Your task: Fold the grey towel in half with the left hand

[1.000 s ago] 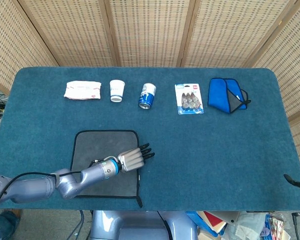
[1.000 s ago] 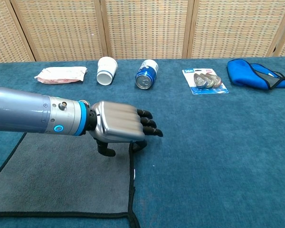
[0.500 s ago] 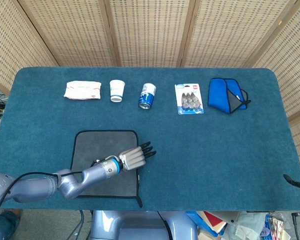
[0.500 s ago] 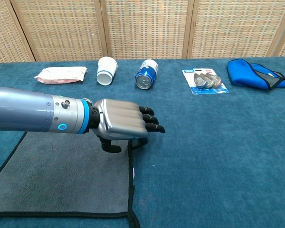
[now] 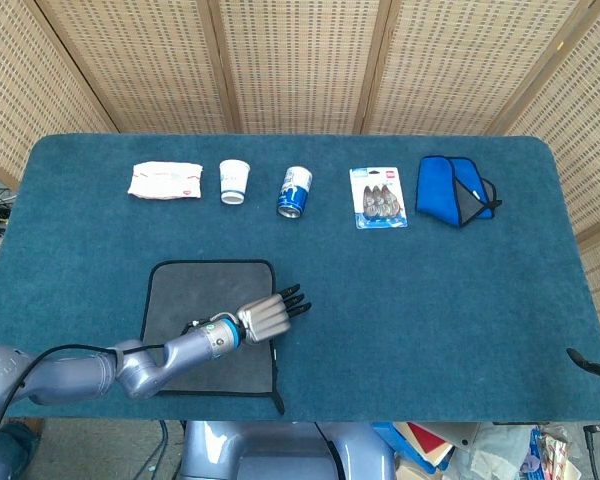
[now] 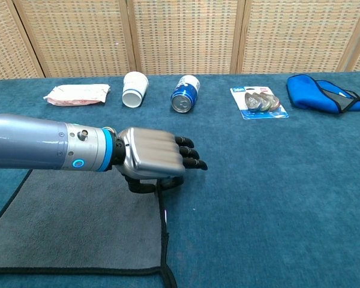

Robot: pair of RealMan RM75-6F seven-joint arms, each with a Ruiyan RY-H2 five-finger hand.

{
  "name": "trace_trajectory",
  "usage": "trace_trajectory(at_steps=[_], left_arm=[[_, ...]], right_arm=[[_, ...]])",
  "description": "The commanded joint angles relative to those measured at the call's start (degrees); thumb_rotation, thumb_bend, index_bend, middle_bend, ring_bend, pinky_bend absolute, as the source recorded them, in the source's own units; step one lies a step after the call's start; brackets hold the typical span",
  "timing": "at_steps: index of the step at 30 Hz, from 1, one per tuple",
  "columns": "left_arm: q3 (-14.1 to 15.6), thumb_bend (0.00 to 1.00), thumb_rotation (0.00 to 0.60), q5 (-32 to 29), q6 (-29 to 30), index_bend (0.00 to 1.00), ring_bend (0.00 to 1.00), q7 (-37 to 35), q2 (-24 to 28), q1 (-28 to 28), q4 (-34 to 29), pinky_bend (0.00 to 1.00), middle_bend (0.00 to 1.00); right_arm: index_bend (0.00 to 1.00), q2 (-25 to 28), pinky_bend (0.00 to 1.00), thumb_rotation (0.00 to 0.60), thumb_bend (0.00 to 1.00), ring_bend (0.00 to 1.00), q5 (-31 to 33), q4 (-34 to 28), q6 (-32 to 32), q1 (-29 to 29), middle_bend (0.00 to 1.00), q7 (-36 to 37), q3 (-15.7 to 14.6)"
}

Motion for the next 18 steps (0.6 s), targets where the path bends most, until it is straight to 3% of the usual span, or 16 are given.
trace_trajectory(at_steps=[1, 11, 18], left_arm=[[0.2, 0.48, 0.6, -0.1, 0.5, 0.6, 0.0, -0.2, 0.3, 0.2, -0.2, 0.0, 0.0], [1.9, 0.48, 0.6, 0.3, 5.3, 0.62, 0.0, -0.1, 2.8, 3.0, -1.8, 0.0, 0.0], [4.2, 0.48, 0.6, -0.8, 10.3, 0.61, 0.0, 2.4, 7.2, 6.7, -6.2, 0.0, 0.0]], right_arm=[[0.0, 0.0, 0.0, 0.6, 0.0, 0.0, -0.1, 0.0, -0.1, 0.0, 0.0, 0.1, 0.0], [0.0, 0.0, 0.0, 0.6, 0.0, 0.0, -0.3, 0.0, -0.1, 0.1, 0.0, 0.0, -0.1], [0.0, 0.0, 0.0, 0.6, 0.0, 0.0, -0.3, -0.2, -0.1, 0.1, 0.0, -0.2, -0.2]])
